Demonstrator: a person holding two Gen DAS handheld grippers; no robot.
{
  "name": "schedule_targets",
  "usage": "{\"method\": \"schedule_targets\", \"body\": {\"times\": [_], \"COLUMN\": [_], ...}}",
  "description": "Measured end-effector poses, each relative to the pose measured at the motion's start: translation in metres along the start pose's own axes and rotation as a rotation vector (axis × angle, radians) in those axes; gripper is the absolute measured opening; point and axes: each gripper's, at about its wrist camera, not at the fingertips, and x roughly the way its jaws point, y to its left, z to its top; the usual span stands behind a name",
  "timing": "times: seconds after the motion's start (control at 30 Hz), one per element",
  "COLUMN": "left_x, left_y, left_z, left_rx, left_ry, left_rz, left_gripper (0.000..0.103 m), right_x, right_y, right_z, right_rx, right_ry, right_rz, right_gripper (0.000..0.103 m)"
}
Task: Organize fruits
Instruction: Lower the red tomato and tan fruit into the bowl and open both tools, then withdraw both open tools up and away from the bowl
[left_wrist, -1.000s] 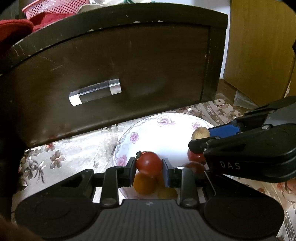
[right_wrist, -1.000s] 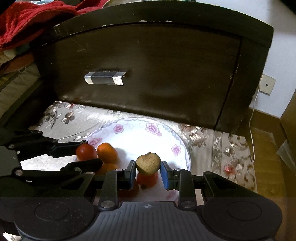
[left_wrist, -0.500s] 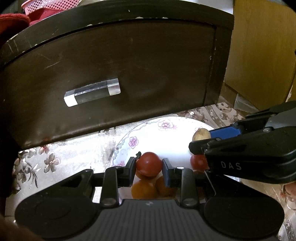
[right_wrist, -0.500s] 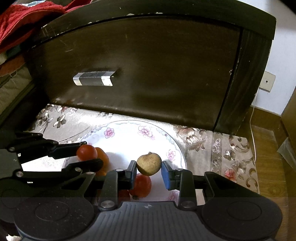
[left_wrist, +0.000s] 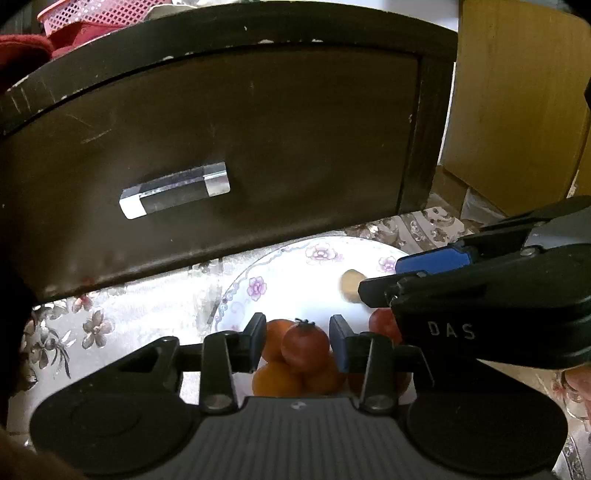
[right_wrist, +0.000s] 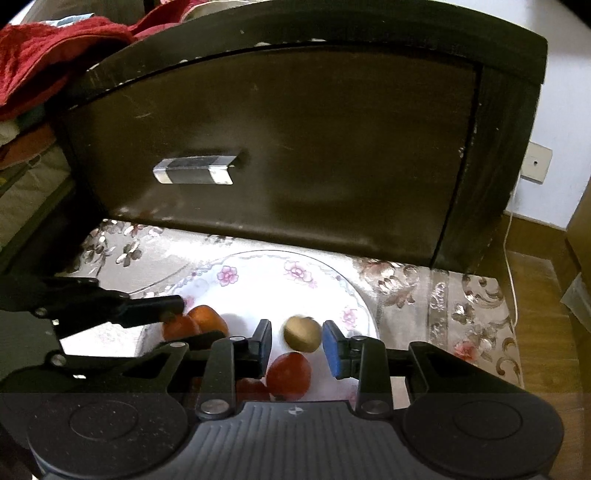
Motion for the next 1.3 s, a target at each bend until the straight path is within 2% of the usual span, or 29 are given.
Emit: {"method": "schedule_targets", "body": {"times": [0.4, 0.73, 0.8, 0.97, 1.13, 1.3], "left_x": [-0.021, -0.036, -0.042, -0.056, -0.07, -0.085], "left_y": [0.01, 0.003, 0.0, -0.009, -0.014, -0.018], "left_z": [0.001, -0.012, -0.016, -0.025, -0.033, -0.04], "left_rx": [-0.049, -0.076, -0.08, -0.092, -0.121, -0.149], "left_ry": [-0.019, 0.014, 0.016, 0.015, 0.007, -0.015], "left_rz": [0.047, 0.079, 0.084, 0.094, 0.11, 0.131], "left_gripper": [0.046, 0.047, 0.054, 0.059, 0.072, 0.09], "right_x": [-0.017, -0.031, -0.034, -0.044, -0.062, -0.077], "right_y": [-0.01, -0.008, -0.008, -0.002, 0.003, 0.005], "right_z": [0.005, -0.01, -0.014, -0.022, -0.032, -0.044], "right_rx": [0.058, 0.053, 0.054, 0.066, 0.078, 0.083], "right_ry": [-0.047, -0.016, -0.007, 0.007, -0.002, -0.007], "right_rz": [-0.023, -0.038, -0.04, -0.032, -0.027, -0.034], "right_gripper": [0.03, 0.03, 0.03, 0.031, 0.031, 0.031]}}
